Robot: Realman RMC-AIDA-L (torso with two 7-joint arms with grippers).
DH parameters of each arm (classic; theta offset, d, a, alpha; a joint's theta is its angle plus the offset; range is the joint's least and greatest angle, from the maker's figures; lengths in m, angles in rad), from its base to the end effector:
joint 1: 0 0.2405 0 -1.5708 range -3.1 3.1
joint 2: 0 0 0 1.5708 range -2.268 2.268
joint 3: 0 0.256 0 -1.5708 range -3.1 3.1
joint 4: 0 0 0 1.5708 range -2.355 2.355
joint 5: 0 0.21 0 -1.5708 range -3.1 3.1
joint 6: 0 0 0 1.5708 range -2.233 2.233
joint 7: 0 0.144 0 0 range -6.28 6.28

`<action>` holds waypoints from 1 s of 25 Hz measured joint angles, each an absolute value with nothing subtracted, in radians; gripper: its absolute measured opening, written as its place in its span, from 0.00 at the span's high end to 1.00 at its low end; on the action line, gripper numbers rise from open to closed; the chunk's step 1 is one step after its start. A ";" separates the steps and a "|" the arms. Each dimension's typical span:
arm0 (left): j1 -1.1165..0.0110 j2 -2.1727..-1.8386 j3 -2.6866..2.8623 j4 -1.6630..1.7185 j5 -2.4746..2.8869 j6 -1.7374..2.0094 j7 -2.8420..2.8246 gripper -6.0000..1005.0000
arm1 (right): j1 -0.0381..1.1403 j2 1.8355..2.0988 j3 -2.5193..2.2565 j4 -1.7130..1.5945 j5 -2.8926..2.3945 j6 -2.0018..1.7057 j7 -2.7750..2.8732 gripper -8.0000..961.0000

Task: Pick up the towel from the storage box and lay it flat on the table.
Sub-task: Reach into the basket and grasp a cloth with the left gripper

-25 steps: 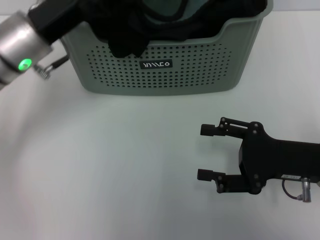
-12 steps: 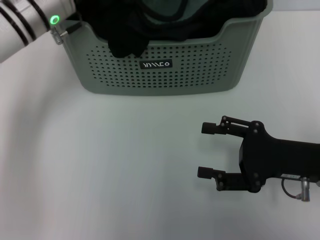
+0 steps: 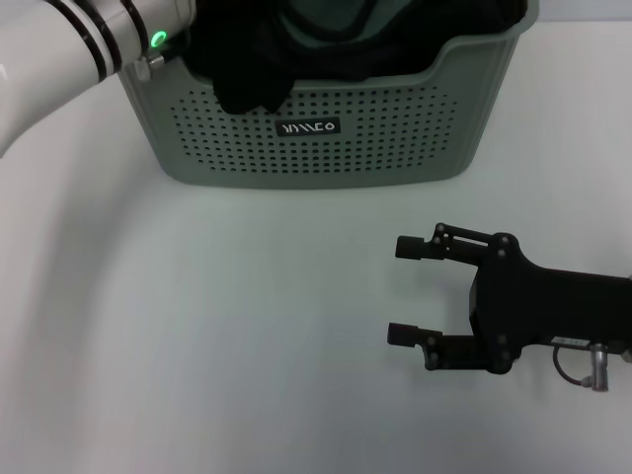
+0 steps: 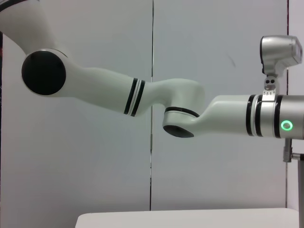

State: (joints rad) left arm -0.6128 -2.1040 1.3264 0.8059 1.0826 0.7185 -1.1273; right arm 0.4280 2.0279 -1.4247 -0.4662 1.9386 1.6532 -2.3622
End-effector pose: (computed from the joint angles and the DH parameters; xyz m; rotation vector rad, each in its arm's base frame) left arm -0.1485 0.4381 -0.0011 -2.1584 -0.3339 -0.8282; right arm 0.2257 0.2714 -0.0416 -2.7467 -0.0581 1.1640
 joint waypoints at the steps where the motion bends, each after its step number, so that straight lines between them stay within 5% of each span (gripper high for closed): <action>1: -0.610 -2.104 1.330 0.812 1.078 0.719 -1.124 0.18 | 0.428 2.028 -1.424 -0.466 1.939 1.653 -2.362 0.19; 3: -0.601 -2.104 1.336 0.817 1.044 0.724 -1.117 0.18 | 0.428 2.028 -1.424 -0.466 1.939 1.654 -2.362 0.19; 14: -0.570 -2.101 1.448 0.819 0.862 0.652 -0.964 0.57 | 0.422 2.028 -1.429 -0.466 1.962 1.658 -2.376 0.19; 17: -0.566 -2.100 1.471 0.826 0.862 0.653 -0.923 0.80 | 0.421 2.028 -1.429 -0.466 1.962 1.658 -2.376 0.19; 25: -0.545 -2.101 1.475 0.839 0.771 0.667 -0.897 0.94 | 0.417 2.028 -1.430 -0.466 1.962 1.661 -2.387 0.19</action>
State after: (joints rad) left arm -0.5448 -2.1006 1.4751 0.8386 0.7712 0.6668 -0.8971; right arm 0.4172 2.0279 -1.4297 -0.4663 1.9620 1.6607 -2.3870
